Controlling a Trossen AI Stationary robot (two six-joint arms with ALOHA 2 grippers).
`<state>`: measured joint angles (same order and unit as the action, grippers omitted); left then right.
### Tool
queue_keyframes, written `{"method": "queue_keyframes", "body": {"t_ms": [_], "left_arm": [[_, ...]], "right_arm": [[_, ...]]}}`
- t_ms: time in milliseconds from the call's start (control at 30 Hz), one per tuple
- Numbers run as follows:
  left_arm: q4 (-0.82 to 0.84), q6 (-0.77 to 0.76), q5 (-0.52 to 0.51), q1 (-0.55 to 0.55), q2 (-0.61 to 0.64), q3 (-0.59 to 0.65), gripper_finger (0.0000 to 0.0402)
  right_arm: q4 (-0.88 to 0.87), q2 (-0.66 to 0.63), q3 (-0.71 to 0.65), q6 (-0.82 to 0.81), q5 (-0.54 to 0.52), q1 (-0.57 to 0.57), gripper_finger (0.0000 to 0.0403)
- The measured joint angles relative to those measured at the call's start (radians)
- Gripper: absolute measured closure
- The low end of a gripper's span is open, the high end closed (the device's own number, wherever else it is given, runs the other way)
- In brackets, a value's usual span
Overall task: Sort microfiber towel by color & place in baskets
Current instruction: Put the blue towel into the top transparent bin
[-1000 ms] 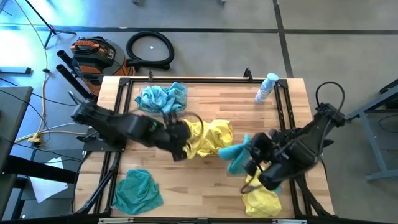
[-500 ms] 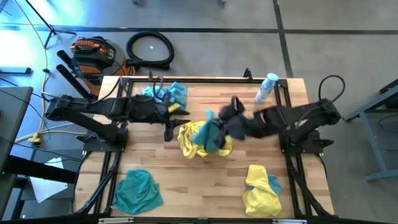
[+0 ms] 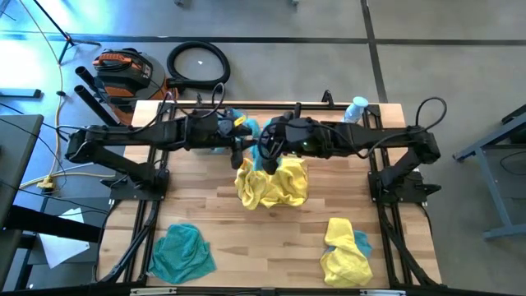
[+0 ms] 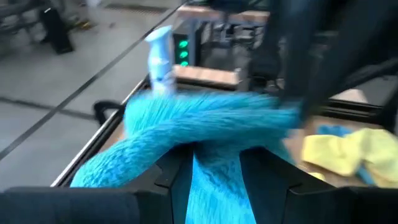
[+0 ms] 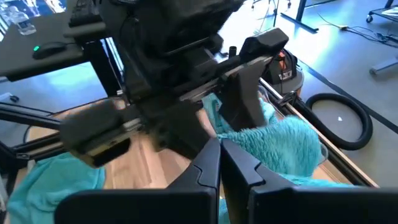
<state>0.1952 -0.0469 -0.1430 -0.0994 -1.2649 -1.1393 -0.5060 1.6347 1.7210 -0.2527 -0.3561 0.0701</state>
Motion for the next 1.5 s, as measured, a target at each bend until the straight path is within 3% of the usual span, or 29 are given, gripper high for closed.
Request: {"method": "queue_keyframes", "body": {"t_ms": [333,533,700,933,1233,1500], "left_arm": [[-0.013,-0.001,-0.009,-0.069,-0.014,0.0,0.0285],[-0.009,0.047,0.008,-0.094,-0.014,0.0,0.0389],[0.016,0.071,-0.006,-0.119,-0.003,-0.015,0.04],[0.108,0.139,-0.127,-0.16,0.11,-0.034,0.0401],[0.238,0.168,-0.295,-0.238,0.31,-0.034,0.0401],[0.4,0.147,-0.311,-0.297,0.408,-0.034,0.0401]], "right_arm": [[-0.004,0.002,0.0,0.0,0.001,-0.039,0.0403],[-0.005,0.002,0.0,0.0,0.001,-0.051,0.0403],[-0.005,0.002,0.0,-0.006,0.0,-0.062,0.0403],[-0.004,0.002,0.0,-0.059,-0.028,-0.091,0.0397],[-0.042,0.002,0.0,-0.082,-0.018,-0.116,0.0304],[-0.126,0.002,0.0,-0.092,-0.024,-0.125,0.0237]]}}
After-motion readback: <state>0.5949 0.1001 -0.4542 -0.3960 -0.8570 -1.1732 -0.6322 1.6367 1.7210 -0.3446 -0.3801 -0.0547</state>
